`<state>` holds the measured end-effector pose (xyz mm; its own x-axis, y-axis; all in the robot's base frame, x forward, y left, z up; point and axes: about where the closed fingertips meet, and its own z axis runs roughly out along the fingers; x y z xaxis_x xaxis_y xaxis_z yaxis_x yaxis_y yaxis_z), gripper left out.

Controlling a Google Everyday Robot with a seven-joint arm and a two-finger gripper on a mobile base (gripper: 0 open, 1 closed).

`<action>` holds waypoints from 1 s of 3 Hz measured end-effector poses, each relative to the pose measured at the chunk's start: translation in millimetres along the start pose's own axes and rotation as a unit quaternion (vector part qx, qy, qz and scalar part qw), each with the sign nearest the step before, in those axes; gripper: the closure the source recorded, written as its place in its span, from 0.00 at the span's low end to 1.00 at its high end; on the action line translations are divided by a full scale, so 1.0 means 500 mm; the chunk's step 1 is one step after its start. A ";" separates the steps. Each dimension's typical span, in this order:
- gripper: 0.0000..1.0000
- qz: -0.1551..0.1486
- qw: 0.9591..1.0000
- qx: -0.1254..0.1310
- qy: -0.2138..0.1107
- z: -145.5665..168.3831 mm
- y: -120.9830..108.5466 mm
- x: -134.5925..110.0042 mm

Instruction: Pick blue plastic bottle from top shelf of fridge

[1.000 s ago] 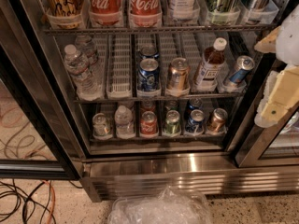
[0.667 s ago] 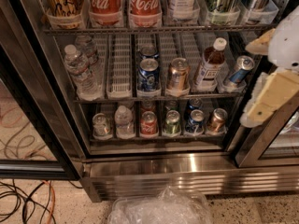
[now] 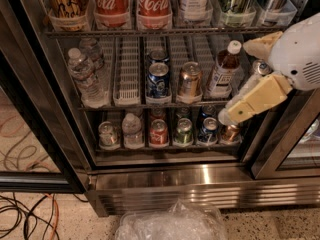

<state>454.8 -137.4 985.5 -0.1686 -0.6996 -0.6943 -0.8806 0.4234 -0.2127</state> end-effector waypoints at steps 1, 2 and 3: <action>0.00 0.027 0.996 -0.024 -0.080 0.004 0.033 -0.063; 0.00 0.035 0.994 -0.032 -0.101 -0.004 0.044 -0.091; 0.00 0.034 0.994 -0.032 -0.100 -0.004 0.044 -0.091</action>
Offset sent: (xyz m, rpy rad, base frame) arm -0.0066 0.0251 0.0136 0.1431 -0.0033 0.0237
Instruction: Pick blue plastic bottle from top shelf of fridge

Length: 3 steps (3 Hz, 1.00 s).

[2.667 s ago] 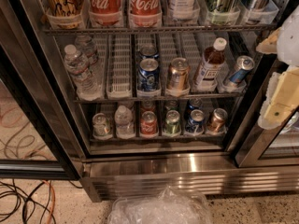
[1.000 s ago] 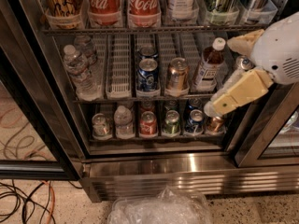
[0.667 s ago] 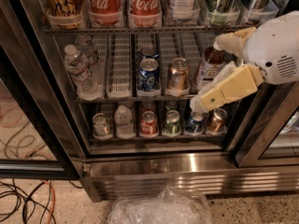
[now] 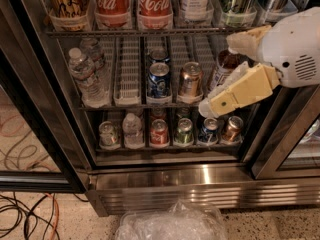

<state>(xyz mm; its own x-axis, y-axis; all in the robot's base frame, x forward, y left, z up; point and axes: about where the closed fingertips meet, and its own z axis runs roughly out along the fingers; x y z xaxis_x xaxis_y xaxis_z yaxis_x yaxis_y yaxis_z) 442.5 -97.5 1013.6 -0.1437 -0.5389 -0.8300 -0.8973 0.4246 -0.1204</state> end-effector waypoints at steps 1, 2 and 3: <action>0.00 0.021 0.999 0.028 -0.018 0.013 0.004 -0.007; 0.00 0.057 0.994 0.065 -0.061 0.057 0.052 -0.036; 0.00 0.085 0.985 0.103 -0.107 0.102 0.076 -0.079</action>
Offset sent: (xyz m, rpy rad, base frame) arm 0.0164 0.0611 0.0065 0.3208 -0.1636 -0.4103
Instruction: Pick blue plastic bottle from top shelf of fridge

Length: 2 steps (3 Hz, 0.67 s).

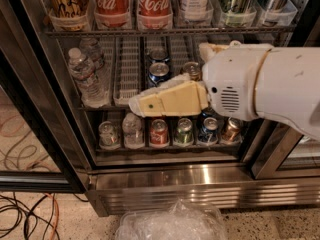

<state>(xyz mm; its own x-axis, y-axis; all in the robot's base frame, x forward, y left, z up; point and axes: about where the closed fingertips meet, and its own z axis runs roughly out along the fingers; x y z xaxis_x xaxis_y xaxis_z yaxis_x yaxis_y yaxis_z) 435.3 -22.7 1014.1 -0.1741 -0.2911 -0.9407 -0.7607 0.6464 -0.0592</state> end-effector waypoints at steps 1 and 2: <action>0.00 0.013 0.999 0.032 -0.026 0.004 -0.025 -0.031; 0.00 0.011 0.999 0.033 -0.025 0.004 -0.024 -0.031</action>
Offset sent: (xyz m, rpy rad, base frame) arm 0.0131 -0.0010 0.0139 0.0477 -0.0304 -0.0645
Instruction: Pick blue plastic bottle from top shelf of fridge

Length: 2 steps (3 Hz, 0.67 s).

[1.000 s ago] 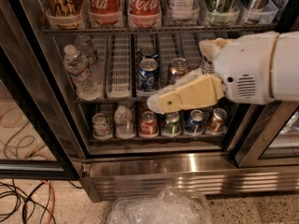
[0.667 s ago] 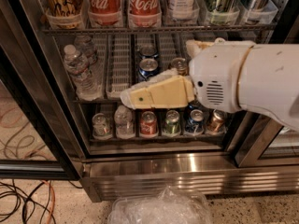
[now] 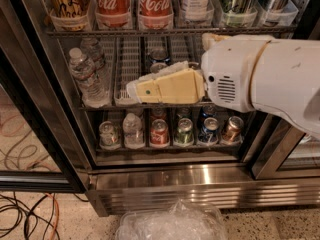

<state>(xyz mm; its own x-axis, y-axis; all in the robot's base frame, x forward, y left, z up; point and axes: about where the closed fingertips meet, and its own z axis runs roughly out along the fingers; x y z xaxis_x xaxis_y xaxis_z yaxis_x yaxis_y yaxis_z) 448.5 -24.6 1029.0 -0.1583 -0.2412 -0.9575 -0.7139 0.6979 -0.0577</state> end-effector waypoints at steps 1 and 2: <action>0.00 -0.008 0.999 0.028 -0.020 0.001 -0.019 -0.027; 0.00 -0.011 0.995 0.081 -0.052 0.001 -0.054 -0.070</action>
Offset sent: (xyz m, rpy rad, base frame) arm 0.0500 -0.0339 0.0465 0.0811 -0.2117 -0.3027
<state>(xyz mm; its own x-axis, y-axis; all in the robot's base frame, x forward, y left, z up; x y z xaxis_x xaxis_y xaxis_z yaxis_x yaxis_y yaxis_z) 473.7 -34.8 1063.7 -0.0662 -0.1926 -0.9790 -0.5951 0.7952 -0.1162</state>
